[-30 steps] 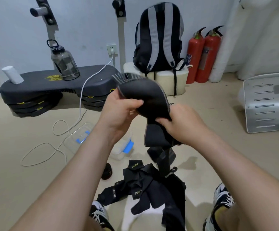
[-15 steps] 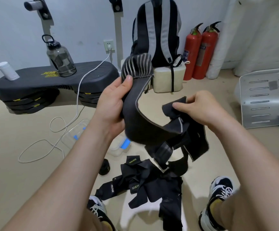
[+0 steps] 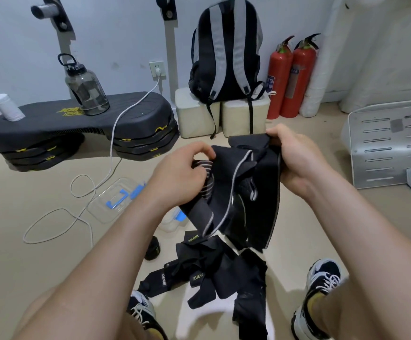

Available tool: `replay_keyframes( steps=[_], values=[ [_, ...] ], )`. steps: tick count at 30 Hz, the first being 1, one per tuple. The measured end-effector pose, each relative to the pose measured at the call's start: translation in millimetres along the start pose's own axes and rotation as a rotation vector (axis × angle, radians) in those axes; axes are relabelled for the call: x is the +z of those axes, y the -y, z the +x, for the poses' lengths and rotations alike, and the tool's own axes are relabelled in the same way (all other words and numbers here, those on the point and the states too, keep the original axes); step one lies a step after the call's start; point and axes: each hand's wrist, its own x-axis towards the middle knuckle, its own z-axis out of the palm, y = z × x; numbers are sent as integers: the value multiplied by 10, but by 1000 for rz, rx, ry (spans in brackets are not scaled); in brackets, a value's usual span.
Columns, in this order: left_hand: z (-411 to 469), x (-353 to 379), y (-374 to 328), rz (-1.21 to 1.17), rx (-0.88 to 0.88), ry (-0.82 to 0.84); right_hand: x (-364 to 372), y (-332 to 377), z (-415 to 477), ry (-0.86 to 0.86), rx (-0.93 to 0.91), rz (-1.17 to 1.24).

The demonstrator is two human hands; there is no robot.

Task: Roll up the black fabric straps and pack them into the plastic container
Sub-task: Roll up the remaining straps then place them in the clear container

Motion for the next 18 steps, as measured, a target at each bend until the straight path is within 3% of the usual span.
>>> replay_keyframes(
  steps=[4, 8, 14, 18],
  values=[
    [-30, -8, -104, -25, 48, -68, 90, -60, -33, 34, -86, -22],
    [-73, 112, -113, 465, 3, 60, 149, -114, -58, 64, -131, -87],
    [-84, -78, -260, 500, 163, 321, 162, -262, 75, -157, -291, -325],
    [-176, -200, -261, 514, 221, 451, 152, -310, 177, -255, -259, -349]
  ],
)
